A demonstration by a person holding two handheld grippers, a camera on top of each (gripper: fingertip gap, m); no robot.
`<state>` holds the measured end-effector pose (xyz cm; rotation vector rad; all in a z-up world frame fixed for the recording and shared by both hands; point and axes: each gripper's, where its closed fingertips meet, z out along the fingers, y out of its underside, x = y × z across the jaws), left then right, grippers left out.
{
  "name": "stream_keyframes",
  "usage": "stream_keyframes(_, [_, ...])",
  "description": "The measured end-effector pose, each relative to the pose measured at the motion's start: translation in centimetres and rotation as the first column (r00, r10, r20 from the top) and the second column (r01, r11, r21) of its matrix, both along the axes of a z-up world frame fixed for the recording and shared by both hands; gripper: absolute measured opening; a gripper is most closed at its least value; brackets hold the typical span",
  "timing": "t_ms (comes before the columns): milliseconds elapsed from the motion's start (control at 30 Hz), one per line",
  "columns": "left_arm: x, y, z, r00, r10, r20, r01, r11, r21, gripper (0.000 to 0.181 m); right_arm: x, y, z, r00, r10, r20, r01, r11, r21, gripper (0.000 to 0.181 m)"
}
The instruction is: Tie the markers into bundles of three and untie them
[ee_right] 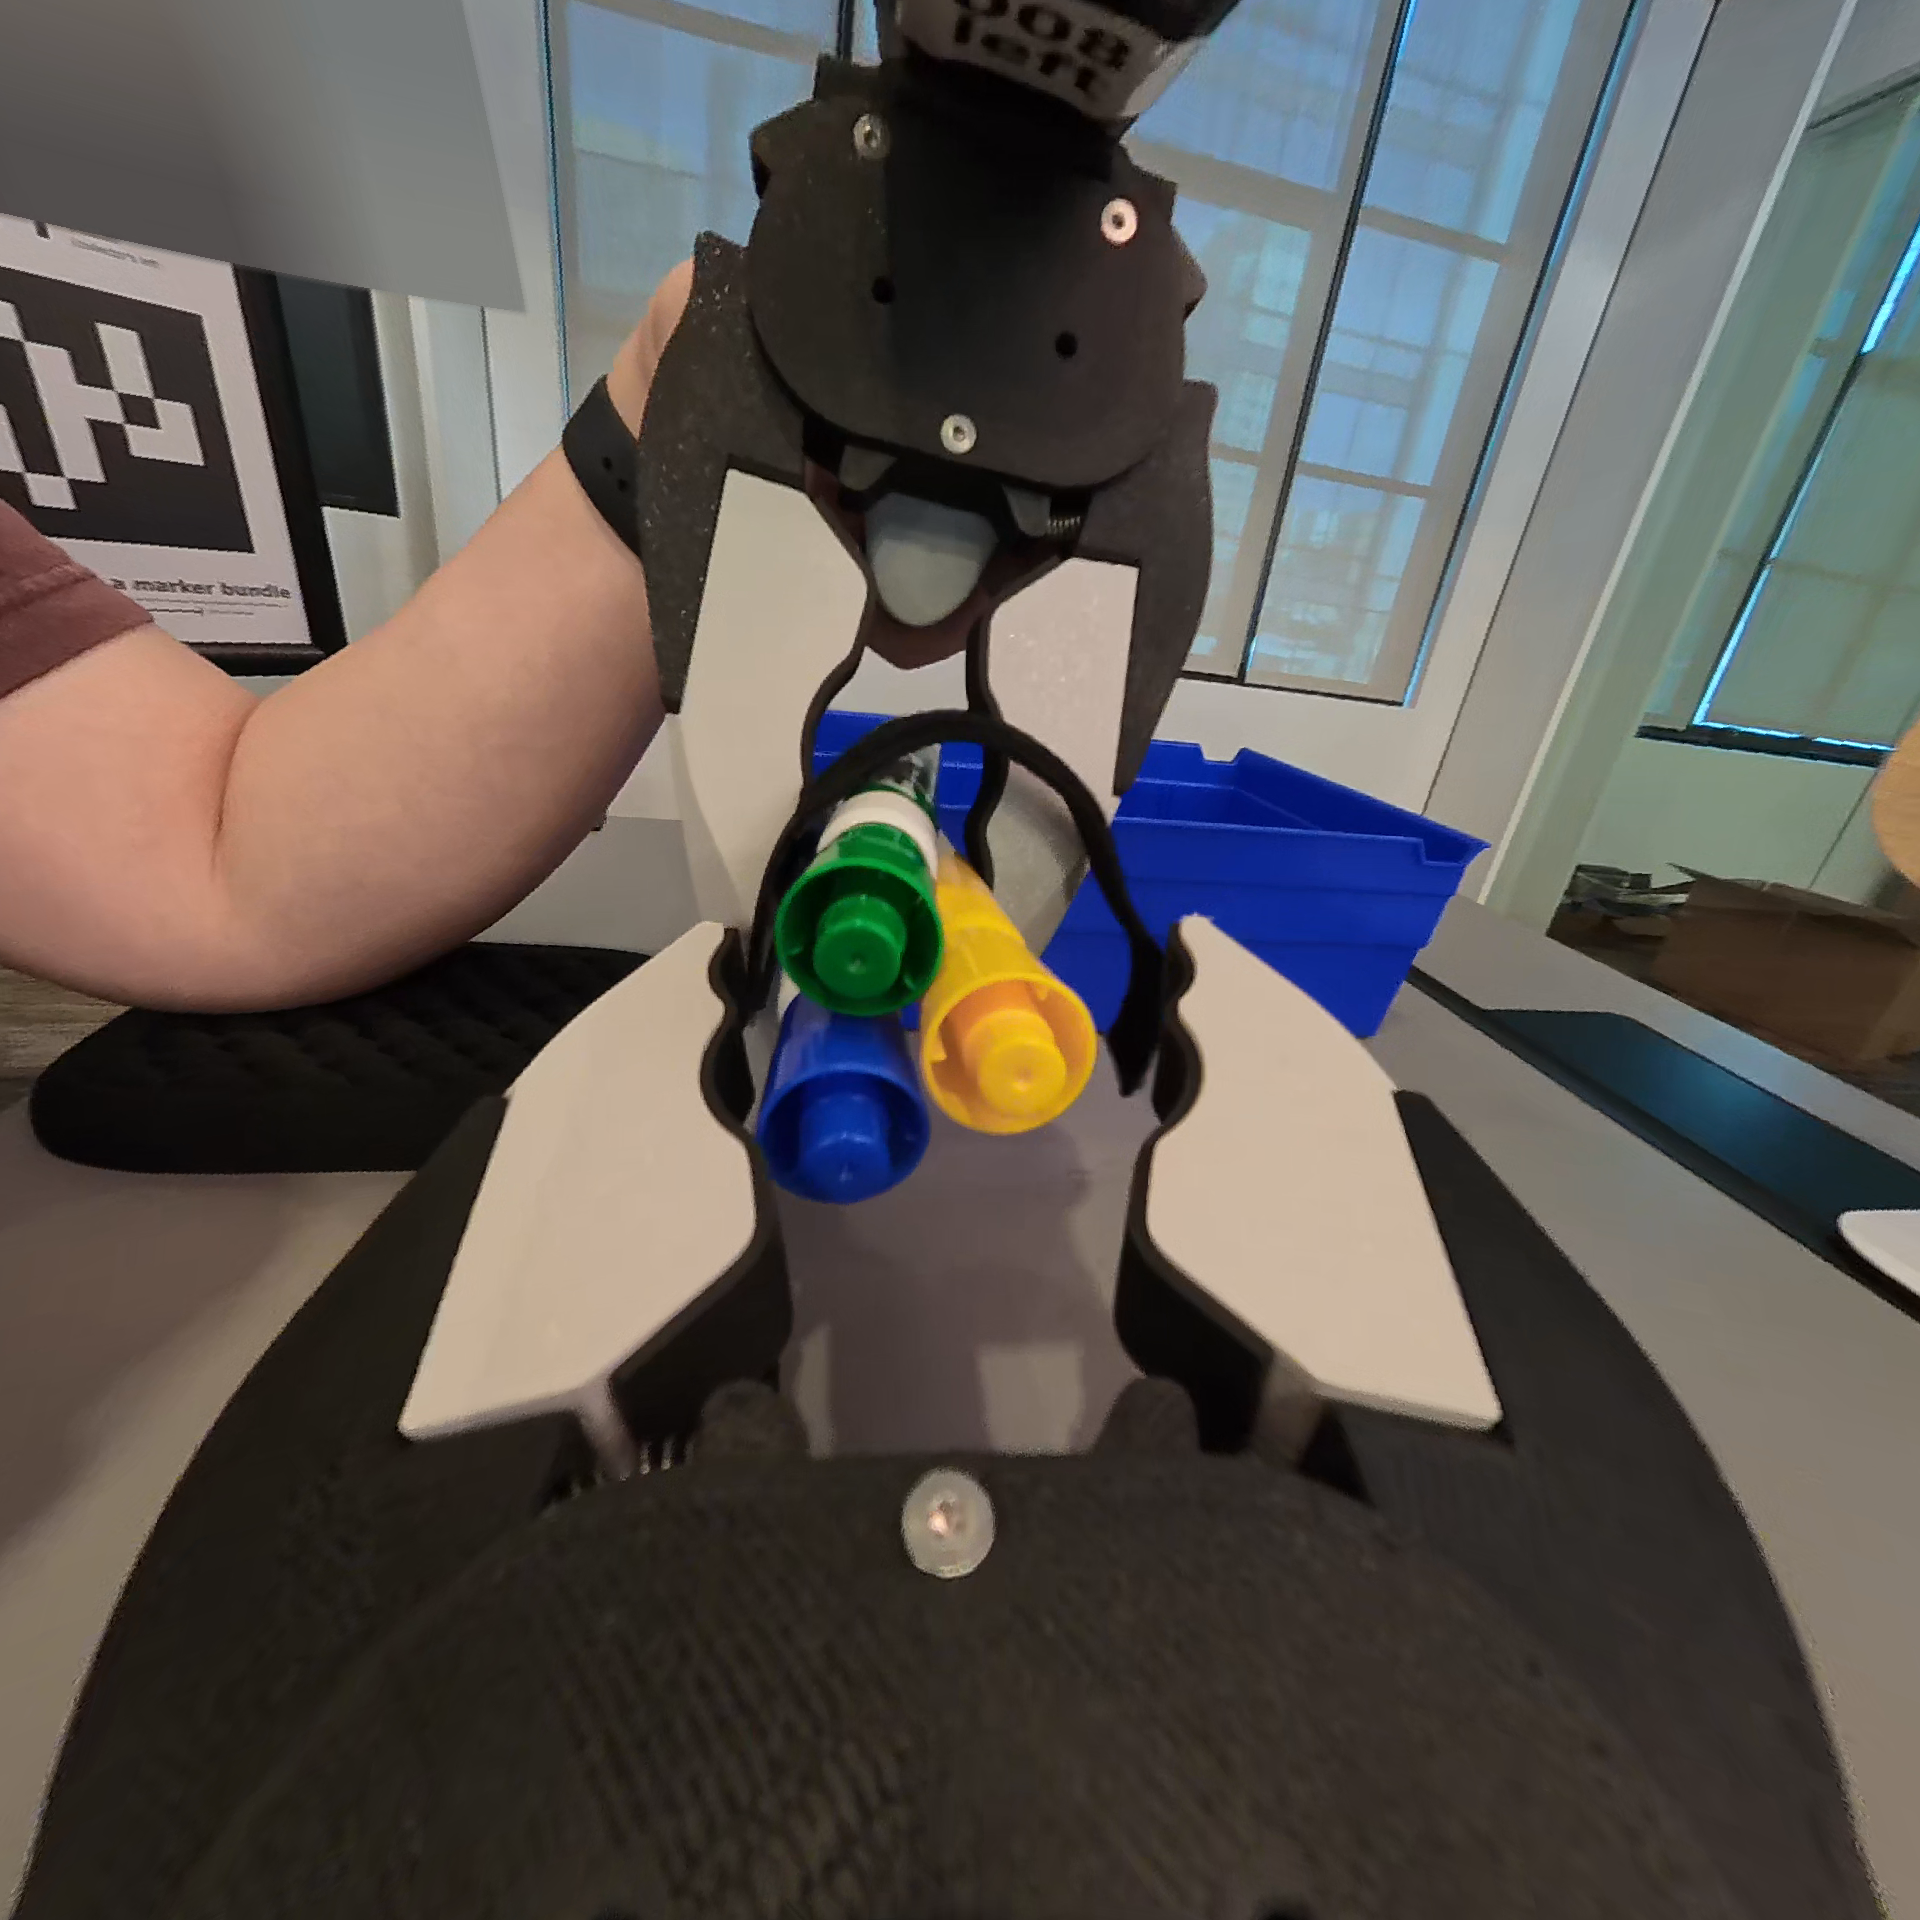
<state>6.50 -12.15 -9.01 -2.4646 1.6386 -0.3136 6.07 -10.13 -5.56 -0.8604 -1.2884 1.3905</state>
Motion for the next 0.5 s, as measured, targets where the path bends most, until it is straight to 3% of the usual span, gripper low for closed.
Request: stream_keyframes(500, [-0.2, 0.0, 0.2, 1.0, 0.008, 0.004, -0.008, 1.0, 0.007, 0.038, 0.1, -1.1, -0.5, 0.996, 0.073, 0.05, -0.073, 0.997, -0.007, 0.045])
